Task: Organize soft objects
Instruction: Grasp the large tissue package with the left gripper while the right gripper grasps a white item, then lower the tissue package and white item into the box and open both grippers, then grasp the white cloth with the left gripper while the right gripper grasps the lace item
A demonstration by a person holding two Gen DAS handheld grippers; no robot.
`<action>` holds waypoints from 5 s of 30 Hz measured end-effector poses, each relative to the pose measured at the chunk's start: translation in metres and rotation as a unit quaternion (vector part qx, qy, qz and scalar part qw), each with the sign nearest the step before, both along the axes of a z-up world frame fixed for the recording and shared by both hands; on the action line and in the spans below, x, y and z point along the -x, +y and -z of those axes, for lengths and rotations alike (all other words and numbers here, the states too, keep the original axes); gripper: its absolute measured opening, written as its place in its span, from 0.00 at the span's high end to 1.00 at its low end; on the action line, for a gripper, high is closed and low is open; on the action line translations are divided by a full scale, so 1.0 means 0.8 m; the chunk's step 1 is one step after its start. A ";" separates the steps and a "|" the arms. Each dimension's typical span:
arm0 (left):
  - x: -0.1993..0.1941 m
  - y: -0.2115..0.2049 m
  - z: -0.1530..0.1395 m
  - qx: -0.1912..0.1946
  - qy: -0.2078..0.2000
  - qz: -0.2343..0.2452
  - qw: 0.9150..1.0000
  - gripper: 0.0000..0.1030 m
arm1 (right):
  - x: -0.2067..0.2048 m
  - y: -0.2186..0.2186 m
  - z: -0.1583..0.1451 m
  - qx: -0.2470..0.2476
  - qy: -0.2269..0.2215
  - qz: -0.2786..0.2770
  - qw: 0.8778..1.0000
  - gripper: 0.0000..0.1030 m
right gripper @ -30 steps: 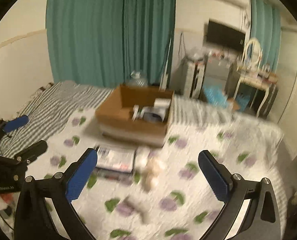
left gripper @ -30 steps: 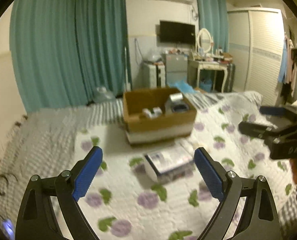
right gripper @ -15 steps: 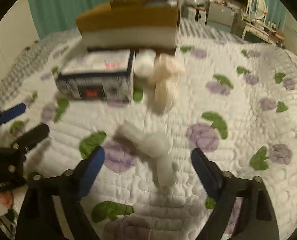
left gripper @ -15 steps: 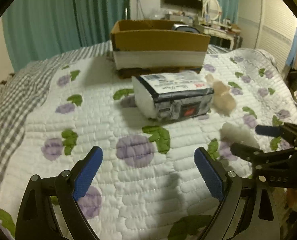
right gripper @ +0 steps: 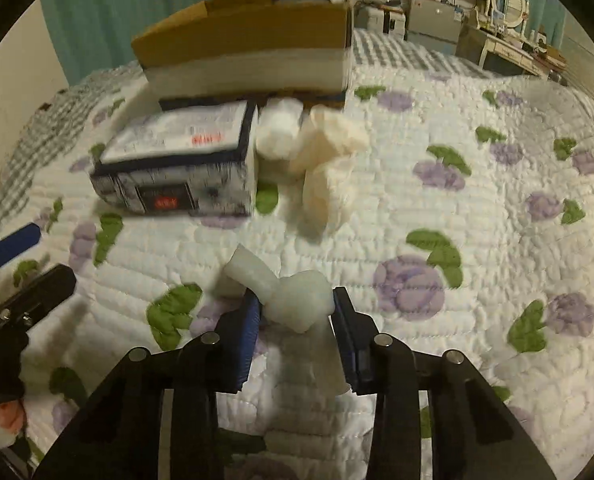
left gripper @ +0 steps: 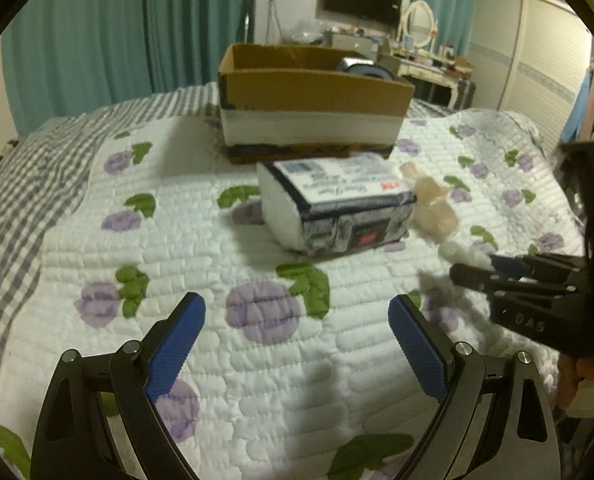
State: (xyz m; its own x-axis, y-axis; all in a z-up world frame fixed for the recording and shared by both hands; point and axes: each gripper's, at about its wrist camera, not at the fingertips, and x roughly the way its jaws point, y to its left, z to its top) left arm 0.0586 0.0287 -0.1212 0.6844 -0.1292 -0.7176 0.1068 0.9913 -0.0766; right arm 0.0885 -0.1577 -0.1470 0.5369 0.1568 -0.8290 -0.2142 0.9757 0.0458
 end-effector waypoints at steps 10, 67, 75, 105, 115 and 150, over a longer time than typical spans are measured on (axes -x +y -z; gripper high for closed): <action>-0.048 -0.014 -0.022 -0.016 -0.013 0.014 1.000 0.09 | -0.041 -0.008 -0.050 0.022 -0.052 0.000 0.998 0.66; -0.071 -0.039 -0.192 -0.059 -0.123 0.089 0.987 0.75 | -0.043 -0.024 -0.195 -0.003 -0.167 -0.020 0.986 0.66; -0.179 -0.043 -0.199 -0.078 -0.129 0.074 0.986 0.75 | -0.139 -0.026 -0.202 0.002 -0.176 -0.022 0.984 0.66; -0.236 0.025 -0.170 -0.085 -0.124 -0.035 0.988 0.17 | -0.289 0.079 -0.210 -0.005 -0.170 -0.070 0.983 0.18; -0.109 0.032 -0.243 -0.084 -0.174 -0.048 0.980 0.07 | -0.151 0.017 -0.299 0.021 -0.209 -0.028 0.977 0.04; -0.118 -0.052 -0.039 -0.034 -0.043 -0.076 0.996 0.07 | -0.153 -0.020 0.009 0.005 0.006 -0.086 0.996 0.53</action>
